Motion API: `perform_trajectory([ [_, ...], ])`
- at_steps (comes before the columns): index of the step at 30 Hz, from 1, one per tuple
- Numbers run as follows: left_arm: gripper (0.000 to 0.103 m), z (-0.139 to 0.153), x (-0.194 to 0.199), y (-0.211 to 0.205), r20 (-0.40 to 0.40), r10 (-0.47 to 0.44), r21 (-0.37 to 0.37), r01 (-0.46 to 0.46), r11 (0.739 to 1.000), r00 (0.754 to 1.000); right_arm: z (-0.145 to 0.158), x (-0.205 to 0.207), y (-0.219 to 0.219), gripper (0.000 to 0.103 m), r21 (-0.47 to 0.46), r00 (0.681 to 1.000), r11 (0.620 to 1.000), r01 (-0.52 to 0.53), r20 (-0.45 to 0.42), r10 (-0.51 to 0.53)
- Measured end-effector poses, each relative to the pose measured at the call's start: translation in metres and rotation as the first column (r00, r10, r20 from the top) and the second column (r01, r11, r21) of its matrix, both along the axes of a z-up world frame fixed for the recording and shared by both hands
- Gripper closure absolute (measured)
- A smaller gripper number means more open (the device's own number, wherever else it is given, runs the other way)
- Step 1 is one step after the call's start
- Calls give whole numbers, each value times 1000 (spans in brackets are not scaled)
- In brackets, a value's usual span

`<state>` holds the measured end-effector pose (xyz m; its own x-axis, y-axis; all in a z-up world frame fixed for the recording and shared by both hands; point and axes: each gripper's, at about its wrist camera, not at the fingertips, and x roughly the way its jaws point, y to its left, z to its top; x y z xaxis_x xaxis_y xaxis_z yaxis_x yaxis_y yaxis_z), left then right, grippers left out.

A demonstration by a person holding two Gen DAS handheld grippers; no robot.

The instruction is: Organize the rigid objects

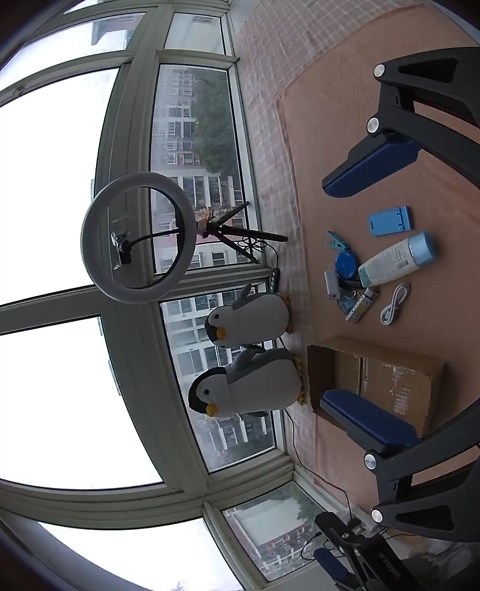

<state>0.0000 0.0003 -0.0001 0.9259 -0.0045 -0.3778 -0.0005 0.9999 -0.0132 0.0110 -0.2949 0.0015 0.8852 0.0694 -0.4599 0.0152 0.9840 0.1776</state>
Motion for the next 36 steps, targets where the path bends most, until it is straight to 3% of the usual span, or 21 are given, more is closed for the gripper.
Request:
perform_trajectory([
  [36,1,-7,-4,-1,-6,4,-3,-4,1000,1000,-1,2,1,0,-8,1000,1000,-2,-23,2],
])
